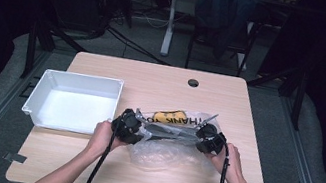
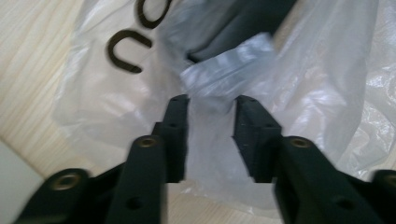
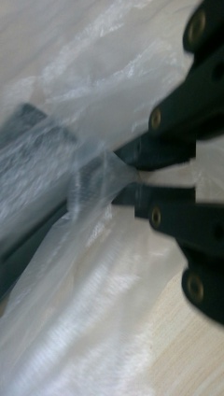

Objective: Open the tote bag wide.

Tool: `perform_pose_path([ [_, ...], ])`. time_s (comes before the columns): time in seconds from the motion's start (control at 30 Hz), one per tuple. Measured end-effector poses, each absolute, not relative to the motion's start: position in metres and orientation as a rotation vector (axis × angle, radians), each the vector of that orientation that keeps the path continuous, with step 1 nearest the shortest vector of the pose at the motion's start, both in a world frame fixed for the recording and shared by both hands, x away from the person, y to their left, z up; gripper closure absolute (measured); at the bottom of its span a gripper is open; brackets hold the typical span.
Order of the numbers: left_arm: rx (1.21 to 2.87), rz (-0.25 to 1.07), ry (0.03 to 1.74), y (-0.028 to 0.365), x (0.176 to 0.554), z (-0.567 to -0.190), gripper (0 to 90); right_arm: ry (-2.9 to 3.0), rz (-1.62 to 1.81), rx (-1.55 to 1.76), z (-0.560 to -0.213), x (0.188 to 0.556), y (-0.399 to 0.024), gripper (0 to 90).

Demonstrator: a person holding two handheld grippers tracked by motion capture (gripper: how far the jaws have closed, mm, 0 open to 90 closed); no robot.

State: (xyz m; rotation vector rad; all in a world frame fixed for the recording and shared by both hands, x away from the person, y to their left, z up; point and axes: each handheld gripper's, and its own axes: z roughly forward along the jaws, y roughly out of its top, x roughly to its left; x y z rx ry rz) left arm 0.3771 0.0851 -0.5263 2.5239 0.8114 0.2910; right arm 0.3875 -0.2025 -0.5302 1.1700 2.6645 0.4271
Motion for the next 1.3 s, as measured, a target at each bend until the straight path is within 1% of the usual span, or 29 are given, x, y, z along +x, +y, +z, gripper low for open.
perform_pose_path([
  [0.07,2.522,0.305,0.821,0.086,0.377,-0.528,78.3,2.662,0.451,1.19,-0.534,0.387,-0.204,90.0],
  [0.2,2.526,0.303,0.876,0.093,0.379,-0.529,86.0,2.678,0.39,1.186,-0.534,0.386,-0.208,90.0],
  [0.33,2.566,0.327,0.907,0.096,0.382,-0.536,88.2,2.715,0.298,1.199,-0.539,0.387,-0.214,90.0],
  [0.37,2.577,0.336,0.909,0.095,0.382,-0.537,88.3,2.702,0.322,1.221,-0.542,0.387,-0.214,90.0],
  [0.43,2.613,0.364,0.891,0.091,0.383,-0.541,88.5,2.71,0.273,1.219,-0.541,0.388,-0.214,90.0],
  [0.5,2.629,0.381,0.882,0.089,0.384,-0.545,88.5,2.685,0.311,1.241,-0.545,0.387,-0.212,90.0],
  [0.53,2.62,0.381,0.882,0.088,0.385,-0.547,88.3,2.719,0.235,1.208,-0.542,0.39,-0.213,90.0],
  [0.6,2.614,0.375,0.887,0.09,0.388,-0.548,85.4,2.726,0.257,1.216,-0.544,0.39,-0.214,89.3],
  [0.63,2.598,0.371,0.897,0.092,0.388,-0.548,81.1,2.735,0.239,1.2,-0.542,0.39,-0.214,84.9],
  [0.67,2.591,0.372,0.907,0.094,0.389,-0.547,76.0,2.733,0.303,1.211,-0.542,0.388,-0.214,76.9],
  [0.7,2.576,0.346,0.915,0.096,0.39,-0.546,69.2,2.747,0.337,1.217,-0.539,0.387,-0.215,68.8],
  [0.73,2.564,0.339,0.928,0.099,0.39,-0.542,64.6,2.756,0.374,1.215,-0.535,0.386,-0.216,63.9],
  [0.8,2.535,0.313,0.924,0.104,0.389,-0.533,58.4,2.776,0.431,1.177,-0.519,0.381,-0.217,54.2],
  [0.9,2.512,0.31,0.906,0.109,0.385,-0.519,51.4,2.766,0.578,1.136,-0.494,0.37,-0.215,48.6],
  [0.97,2.506,0.314,0.902,0.11,0.383,-0.514,47.9,2.77,0.624,1.078,-0.479,0.367,-0.214,47.8],
  [1.0,2.508,0.31,0.902,0.11,0.383,-0.512,47.6,2.753,0.663,1.073,-0.474,0.366,-0.213,47.5],
  [1.07,2.501,0.319,0.899,0.11,0.383,-0.509,46.0,2.703,0.698,1.051,-0.469,0.364,-0.211,46.8],
  [1.13,2.502,0.322,0.895,0.108,0.385,-0.509,46.1,2.644,0.647,1.021,-0.47,0.367,-0.209,45.4],
  [1.23,2.502,0.312,0.897,0.104,0.388,-0.513,50.7,2.621,0.521,1.012,-0.484,0.378,-0.207,46.4],
  [1.27,2.495,0.301,0.898,0.103,0.39,-0.515,54.0,2.619,0.48,1.016,-0.49,0.382,-0.208,49.2],
  [1.3,2.491,0.295,0.9,0.103,0.391,-0.517,58.2,2.614,0.478,1.028,-0.495,0.385,-0.209,56.4],
])
